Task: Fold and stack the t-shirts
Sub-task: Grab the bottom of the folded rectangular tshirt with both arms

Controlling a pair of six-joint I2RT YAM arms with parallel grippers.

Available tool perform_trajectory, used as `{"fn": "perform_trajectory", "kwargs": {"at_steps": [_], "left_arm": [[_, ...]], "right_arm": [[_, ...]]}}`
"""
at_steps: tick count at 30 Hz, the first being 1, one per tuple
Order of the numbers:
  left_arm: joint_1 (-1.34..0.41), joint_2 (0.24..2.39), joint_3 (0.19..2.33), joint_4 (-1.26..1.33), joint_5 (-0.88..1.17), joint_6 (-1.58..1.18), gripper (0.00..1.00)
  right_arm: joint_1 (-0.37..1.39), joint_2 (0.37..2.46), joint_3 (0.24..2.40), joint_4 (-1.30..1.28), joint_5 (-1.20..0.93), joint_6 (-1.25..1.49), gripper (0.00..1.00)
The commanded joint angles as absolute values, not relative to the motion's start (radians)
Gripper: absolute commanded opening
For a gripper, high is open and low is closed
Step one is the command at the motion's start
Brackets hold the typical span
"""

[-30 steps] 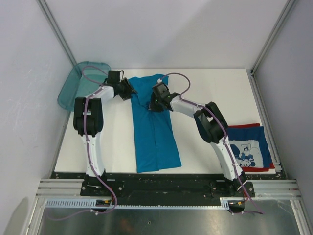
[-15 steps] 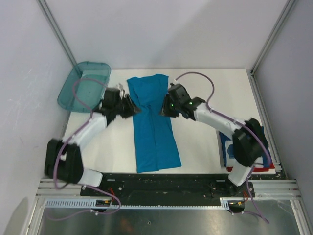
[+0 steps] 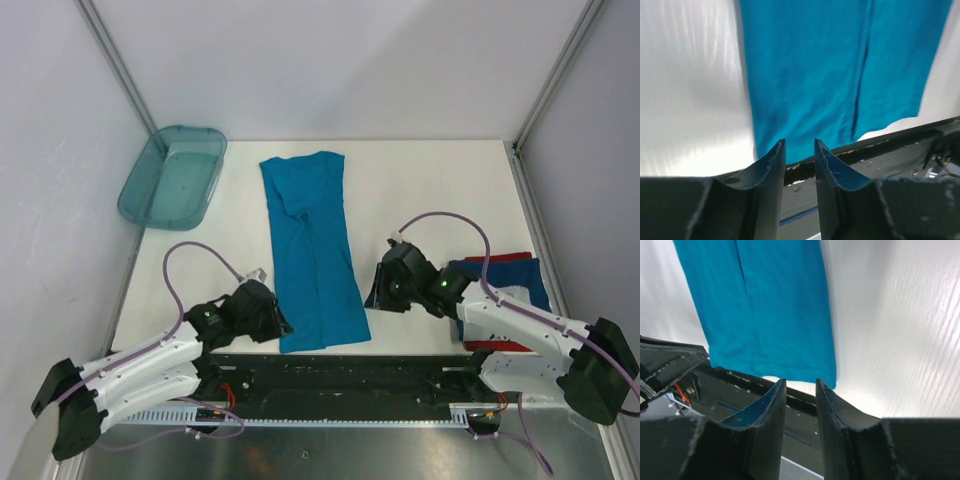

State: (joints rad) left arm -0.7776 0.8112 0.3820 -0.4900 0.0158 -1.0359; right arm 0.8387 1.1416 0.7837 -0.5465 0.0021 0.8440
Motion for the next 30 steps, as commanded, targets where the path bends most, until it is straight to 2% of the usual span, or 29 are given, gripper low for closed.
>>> {"fn": "perform_trajectory", "kwargs": {"at_steps": [1,11,30], "left_arm": [[-0.889,0.803,0.357,-0.541,-0.129,-1.209,0.34],[-1.021,0.775,0.353,-0.645,-0.245,-1.34,0.35],[-1.049,0.832,0.382,-0.691,-0.3,-1.373,0.38]], "right_arm": [[0.882,1.11,0.715,-0.538,0.018,0.91,0.35],[0.95,1.139,0.646,-0.494,0.038,0.948,0.34],[0.977,1.252,0.599,-0.401,0.062,0.964,0.34]]}}
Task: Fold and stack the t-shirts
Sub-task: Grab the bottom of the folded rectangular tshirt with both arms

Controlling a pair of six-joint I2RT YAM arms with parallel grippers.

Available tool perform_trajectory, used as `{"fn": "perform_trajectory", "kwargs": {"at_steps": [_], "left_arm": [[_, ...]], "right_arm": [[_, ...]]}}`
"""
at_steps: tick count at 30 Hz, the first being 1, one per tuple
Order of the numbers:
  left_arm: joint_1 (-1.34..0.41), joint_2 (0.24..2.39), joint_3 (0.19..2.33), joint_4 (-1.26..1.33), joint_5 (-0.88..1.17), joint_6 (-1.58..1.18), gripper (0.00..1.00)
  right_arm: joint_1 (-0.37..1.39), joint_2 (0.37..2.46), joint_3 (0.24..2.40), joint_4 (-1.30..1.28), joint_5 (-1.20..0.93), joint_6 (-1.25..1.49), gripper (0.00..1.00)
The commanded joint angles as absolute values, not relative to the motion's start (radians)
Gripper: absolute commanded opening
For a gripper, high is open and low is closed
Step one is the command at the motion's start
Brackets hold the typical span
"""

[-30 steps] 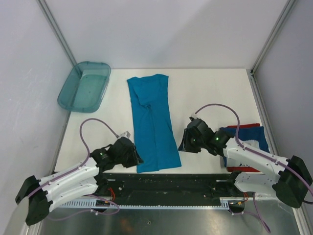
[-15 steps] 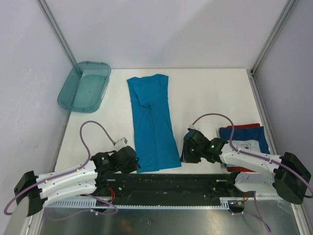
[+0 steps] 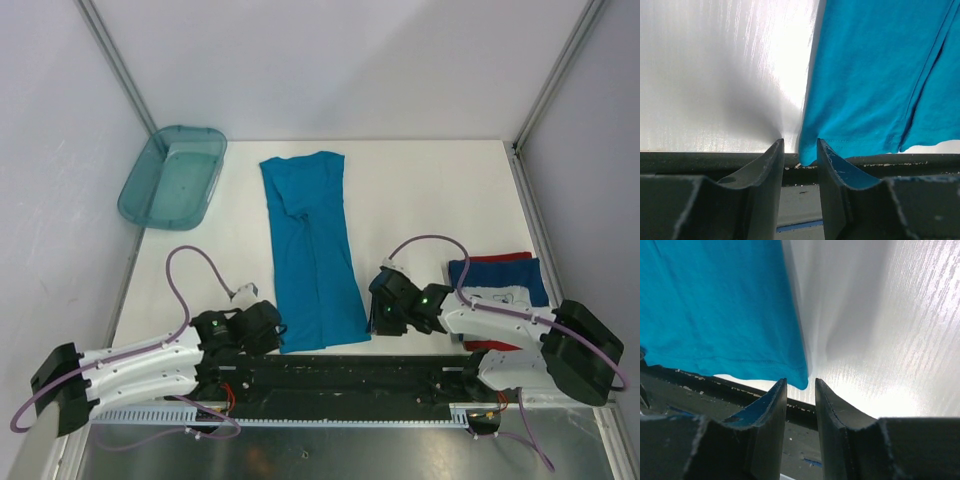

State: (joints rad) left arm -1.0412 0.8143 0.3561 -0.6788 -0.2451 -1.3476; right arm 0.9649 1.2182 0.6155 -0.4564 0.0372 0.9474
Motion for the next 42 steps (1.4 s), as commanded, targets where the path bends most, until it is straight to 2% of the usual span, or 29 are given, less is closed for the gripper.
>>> {"fn": "perform_trajectory", "kwargs": {"at_steps": [1,28,33,36,40,42], "left_arm": [[-1.05,0.838,0.385,-0.689,-0.3,-1.37,0.38],[-1.079,0.973,0.421,-0.631,-0.241,-1.335,0.32],[-1.093,0.974,0.41,-0.627,-0.252,-1.365,0.26],[-1.094,0.972,0.416,-0.627,-0.26,-1.367,0.18],[-1.095,0.954,0.442,-0.628,-0.258,-1.334,0.04],[-1.094,0.934,0.451,-0.631,-0.249,-1.316,0.01]], "right_arm": [[0.978,1.263,0.598,-0.393,0.064,0.966,0.34],[1.013,1.377,0.595,-0.3,0.065,0.99,0.34],[1.019,1.391,0.595,-0.288,0.061,0.995,0.33],[1.021,1.387,0.595,-0.282,0.055,1.0,0.26],[1.026,1.344,0.596,-0.293,0.048,1.008,0.06],[1.028,1.303,0.599,-0.313,0.049,1.013,0.01]]}}
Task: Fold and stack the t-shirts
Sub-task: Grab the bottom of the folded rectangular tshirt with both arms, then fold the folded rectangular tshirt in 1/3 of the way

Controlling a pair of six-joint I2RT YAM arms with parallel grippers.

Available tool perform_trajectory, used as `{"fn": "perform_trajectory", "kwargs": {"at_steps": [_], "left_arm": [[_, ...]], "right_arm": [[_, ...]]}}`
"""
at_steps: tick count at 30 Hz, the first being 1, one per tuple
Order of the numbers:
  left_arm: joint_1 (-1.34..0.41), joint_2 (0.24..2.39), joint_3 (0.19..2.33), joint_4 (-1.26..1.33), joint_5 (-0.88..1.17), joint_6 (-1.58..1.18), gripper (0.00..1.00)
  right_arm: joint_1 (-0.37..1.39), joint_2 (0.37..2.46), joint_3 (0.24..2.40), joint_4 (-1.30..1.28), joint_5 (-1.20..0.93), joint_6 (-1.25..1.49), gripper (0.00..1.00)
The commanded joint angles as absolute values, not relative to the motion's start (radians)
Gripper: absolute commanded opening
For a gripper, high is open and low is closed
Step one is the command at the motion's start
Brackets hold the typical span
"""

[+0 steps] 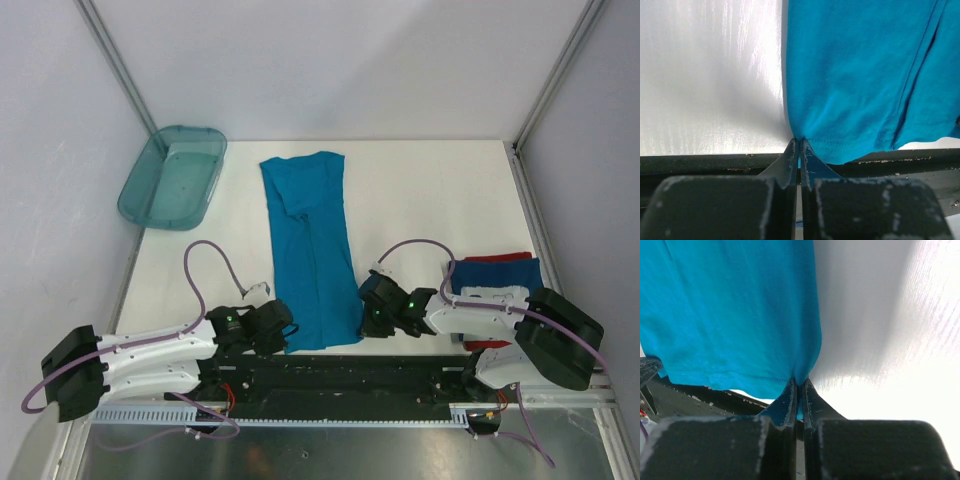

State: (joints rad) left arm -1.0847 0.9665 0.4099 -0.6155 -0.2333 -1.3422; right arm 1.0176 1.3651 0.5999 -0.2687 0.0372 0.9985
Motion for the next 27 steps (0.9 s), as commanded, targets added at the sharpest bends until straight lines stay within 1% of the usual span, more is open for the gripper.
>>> {"fn": "perform_trajectory", "kwargs": {"at_steps": [1,6,9,12,16,19,27], "left_arm": [[-1.095,0.92,0.453,-0.631,-0.245,-1.311,0.01],[-1.097,0.823,0.456,-0.644,-0.231,-1.305,0.0],[-1.089,0.779,0.494,-0.659,-0.272,-1.278,0.0],[-1.024,0.791,0.552,-0.666,-0.285,-1.221,0.0],[-0.908,0.855,0.634,-0.66,-0.306,-1.13,0.0],[-0.802,0.941,0.694,-0.629,-0.303,-1.049,0.0],[-0.553,1.252,0.849,-0.41,-0.231,-0.869,0.0]], "right_arm": [[1.03,1.281,0.602,-0.324,0.053,1.016,0.01],[1.056,1.184,0.632,-0.391,0.075,1.027,0.0],[1.061,1.154,0.678,-0.435,0.098,1.015,0.0],[1.036,1.172,0.747,-0.467,0.12,0.965,0.0],[0.941,1.262,0.85,-0.447,0.092,0.87,0.0],[0.839,1.359,0.919,-0.394,0.034,0.817,0.0],[0.659,1.733,1.21,-0.298,-0.08,0.711,0.0]]}}
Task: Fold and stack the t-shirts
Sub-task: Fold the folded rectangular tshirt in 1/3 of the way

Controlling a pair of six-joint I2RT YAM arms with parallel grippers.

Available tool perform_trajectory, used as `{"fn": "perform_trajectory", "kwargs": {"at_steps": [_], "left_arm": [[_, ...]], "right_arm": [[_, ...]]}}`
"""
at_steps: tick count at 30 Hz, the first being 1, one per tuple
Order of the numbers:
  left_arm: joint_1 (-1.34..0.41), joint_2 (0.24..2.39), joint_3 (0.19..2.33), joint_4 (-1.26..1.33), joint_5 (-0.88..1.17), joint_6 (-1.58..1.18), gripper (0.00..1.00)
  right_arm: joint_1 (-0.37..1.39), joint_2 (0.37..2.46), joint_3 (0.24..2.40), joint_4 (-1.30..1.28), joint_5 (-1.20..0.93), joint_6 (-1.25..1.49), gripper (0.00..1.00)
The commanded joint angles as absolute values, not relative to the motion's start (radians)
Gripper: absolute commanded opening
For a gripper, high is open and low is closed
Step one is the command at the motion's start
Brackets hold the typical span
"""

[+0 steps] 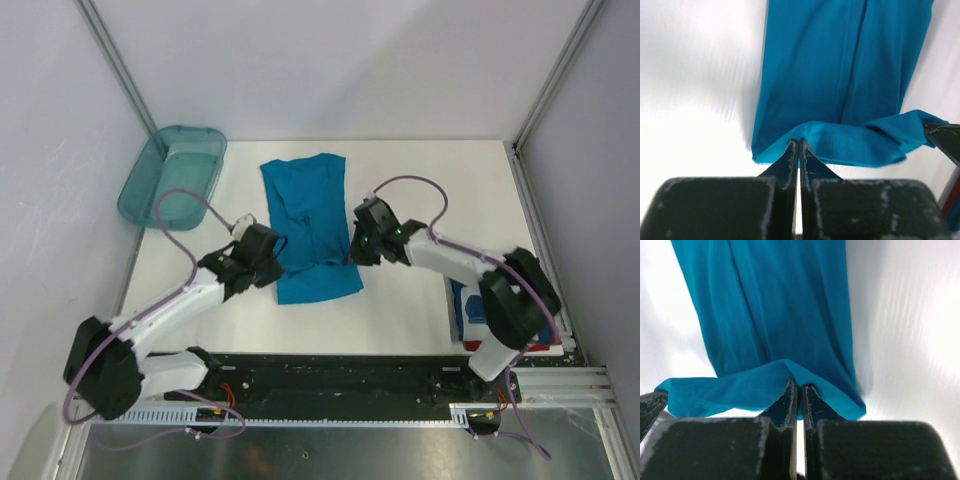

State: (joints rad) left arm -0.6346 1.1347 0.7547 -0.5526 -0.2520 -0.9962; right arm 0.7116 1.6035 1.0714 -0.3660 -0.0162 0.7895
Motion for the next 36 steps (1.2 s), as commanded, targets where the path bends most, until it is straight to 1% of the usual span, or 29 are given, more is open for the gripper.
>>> {"fn": "perform_trajectory", "kwargs": {"at_steps": [1,5,8,12,18,22,28,36], "left_arm": [[-0.532,1.3,0.876,-0.387,-0.221,-0.854,0.0],[-0.469,1.473,0.995,-0.348,-0.183,-0.813,0.0],[-0.443,1.562,1.071,-0.339,-0.17,-0.795,0.0],[-0.411,1.632,1.125,-0.335,-0.162,-0.795,0.0],[-0.379,1.679,1.167,-0.334,-0.166,-0.789,0.0],[-0.357,1.69,1.193,-0.332,-0.165,-0.773,0.0],[-0.332,1.763,1.253,-0.333,-0.139,-0.75,0.0],[-0.303,1.815,1.277,-0.333,-0.124,-0.735,0.0]], "right_arm": [[0.645,1.776,1.245,-0.293,-0.087,0.704,0.0],[0.592,1.917,1.375,-0.291,-0.123,0.69,0.0],[0.559,1.992,1.467,-0.315,-0.141,0.673,0.0],[0.53,2.078,1.598,-0.368,-0.154,0.642,0.0],[0.505,2.14,1.703,-0.386,-0.172,0.626,0.0],[0.495,2.165,1.738,-0.389,-0.181,0.623,0.0],[0.481,2.201,1.762,-0.38,-0.196,0.634,0.0],[0.462,2.217,1.774,-0.364,-0.2,0.642,0.0]]}}
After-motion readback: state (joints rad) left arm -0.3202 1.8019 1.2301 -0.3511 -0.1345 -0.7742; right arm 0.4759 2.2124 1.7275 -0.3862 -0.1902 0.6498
